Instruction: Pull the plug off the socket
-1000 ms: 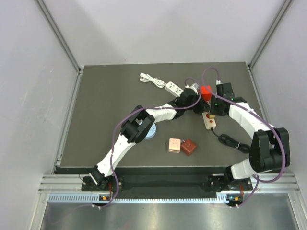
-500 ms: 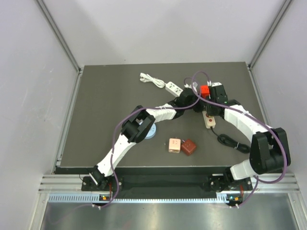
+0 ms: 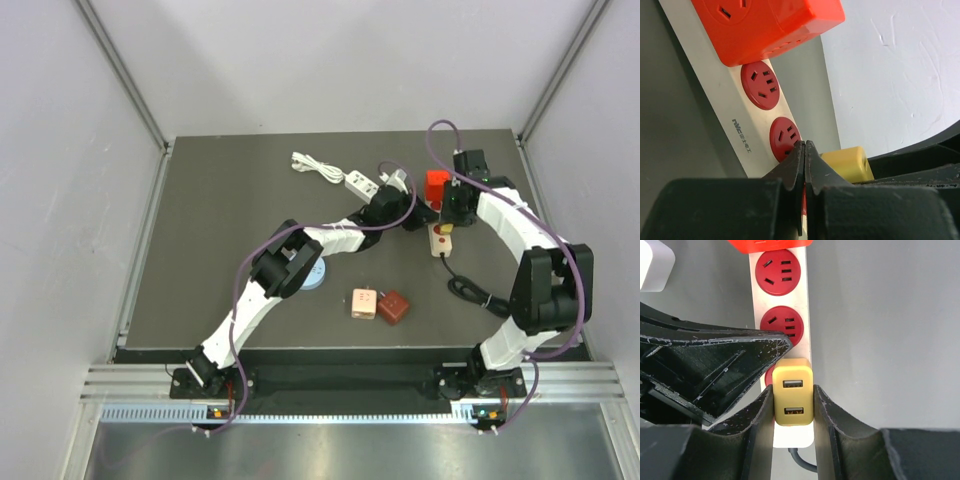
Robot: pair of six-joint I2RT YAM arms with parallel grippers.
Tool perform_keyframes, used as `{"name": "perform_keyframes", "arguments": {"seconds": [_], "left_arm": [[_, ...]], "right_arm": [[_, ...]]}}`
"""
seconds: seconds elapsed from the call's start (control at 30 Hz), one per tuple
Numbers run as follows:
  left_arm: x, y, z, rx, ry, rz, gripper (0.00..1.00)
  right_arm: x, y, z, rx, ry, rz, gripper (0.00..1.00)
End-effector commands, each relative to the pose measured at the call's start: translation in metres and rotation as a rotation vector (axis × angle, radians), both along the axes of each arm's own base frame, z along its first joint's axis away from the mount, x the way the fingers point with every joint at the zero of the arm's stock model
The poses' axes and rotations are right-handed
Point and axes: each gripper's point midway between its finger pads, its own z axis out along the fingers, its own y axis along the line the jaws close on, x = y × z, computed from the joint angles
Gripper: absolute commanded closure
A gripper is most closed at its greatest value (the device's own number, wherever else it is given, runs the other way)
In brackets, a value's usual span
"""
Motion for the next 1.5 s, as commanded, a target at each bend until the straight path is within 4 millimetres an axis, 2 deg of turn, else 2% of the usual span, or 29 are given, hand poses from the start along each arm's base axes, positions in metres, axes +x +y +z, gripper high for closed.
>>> {"name": "perform_keyframes", "arguments": {"seconds": [0.0, 0.03, 0.13, 0.17, 0.23, 0.27, 0.33, 0.37, 0.4, 0.43, 0.47, 0.53, 0.57, 0.6, 0.63, 0.67, 0.7, 0.77, 0.8, 0.9, 1.2, 1.23, 1.3, 1.33, 1.4, 1.47], "left_arm": [[-0.118, 0.082, -0.222, 0.573, 0.426, -0.160, 1.00], [-0.118, 0.082, -0.222, 0.572, 0.423, -0.159, 1.00], [-0.116, 0.082, -0.222, 0.570, 0.418, -0.159, 1.00], [-0.119, 0.081, -0.221, 0.557, 0.429, -0.180, 1.00], [-0.112, 0.076, -0.209, 0.502, 0.413, -0.197, 1.00], [-0.105, 0.064, -0.186, 0.426, 0.364, -0.227, 1.00], [-0.096, 0.059, -0.165, 0.370, 0.321, -0.250, 1.00], [-0.091, 0.051, -0.139, 0.314, 0.276, -0.275, 1.00], [-0.086, 0.047, -0.125, 0.289, 0.253, -0.280, 0.92], [-0.080, 0.048, -0.114, 0.265, 0.242, -0.278, 0.79], [-0.073, 0.043, -0.091, 0.216, 0.201, -0.283, 0.72], [-0.071, 0.043, -0.072, 0.169, 0.195, -0.309, 0.59], [-0.069, 0.041, -0.055, 0.141, 0.168, -0.320, 0.57], [-0.070, 0.047, -0.052, 0.141, 0.165, -0.325, 0.51], [-0.071, 0.048, -0.047, 0.134, 0.156, -0.330, 0.51], [-0.072, 0.051, -0.034, 0.119, 0.137, -0.333, 0.46], [-0.076, 0.056, -0.036, 0.114, 0.138, -0.337, 0.44], [-0.086, 0.060, -0.024, 0.079, 0.133, -0.363, 0.36], [-0.092, 0.065, -0.029, 0.072, 0.139, -0.368, 0.33], [-0.101, 0.066, -0.026, 0.037, 0.173, -0.381, 0.31], [-0.095, 0.041, 0.020, -0.269, 0.208, -0.408, 0.27], [-0.095, 0.039, 0.015, -0.278, 0.224, -0.406, 0.27], [-0.092, 0.032, 0.024, -0.310, 0.233, -0.404, 0.27], [-0.091, 0.029, 0.019, -0.312, 0.247, -0.400, 0.27], [-0.089, 0.026, 0.029, -0.355, 0.241, -0.391, 0.28], [-0.087, 0.026, 0.031, -0.370, 0.247, -0.380, 0.30]], "right_arm": [[0.087, 0.001, 0.136, 0.079, -0.535, -0.033, 1.00], [0.085, 0.002, 0.144, 0.070, -0.565, -0.018, 1.00], [0.078, 0.002, 0.152, 0.000, -0.599, -0.002, 1.00], [0.074, 0.001, 0.144, -0.006, -0.583, 0.000, 1.00], [0.062, -0.002, 0.126, -0.016, -0.535, 0.008, 1.00], [0.058, -0.002, 0.121, -0.018, -0.524, 0.012, 1.00], [0.045, -0.003, 0.102, -0.029, -0.490, 0.024, 1.00], [0.041, -0.005, 0.098, -0.032, -0.486, 0.022, 1.00], [0.037, -0.006, 0.093, -0.033, -0.478, 0.019, 1.00], [0.032, -0.007, 0.085, -0.032, -0.469, 0.020, 1.00], [0.030, -0.007, 0.082, -0.033, -0.466, 0.021, 1.00], [0.027, -0.008, 0.073, -0.031, -0.452, 0.014, 1.00], [0.026, -0.009, 0.071, -0.034, -0.445, 0.010, 1.00], [0.025, -0.010, 0.068, -0.036, -0.438, 0.001, 1.00], [0.024, -0.011, 0.068, -0.039, -0.435, -0.004, 1.00], [0.024, -0.012, 0.068, -0.040, -0.434, -0.011, 1.00], [0.024, -0.013, 0.069, -0.037, -0.433, -0.018, 1.00], [0.024, -0.015, 0.071, -0.031, -0.429, -0.030, 1.00], [0.024, -0.015, 0.070, -0.021, -0.424, -0.038, 1.00], [0.025, -0.010, 0.073, 0.023, -0.424, -0.028, 1.00], [0.024, 0.000, 0.065, 0.076, -0.418, -0.010, 1.00], [0.022, 0.001, 0.061, 0.079, -0.409, -0.009, 1.00], [0.020, 0.001, 0.055, 0.080, -0.398, -0.010, 1.00], [0.021, 0.001, 0.054, 0.081, -0.400, -0.012, 1.00], [0.020, 0.002, 0.049, 0.083, -0.393, -0.006, 1.00], [0.020, 0.003, 0.048, 0.081, -0.392, -0.007, 1.00]]}}
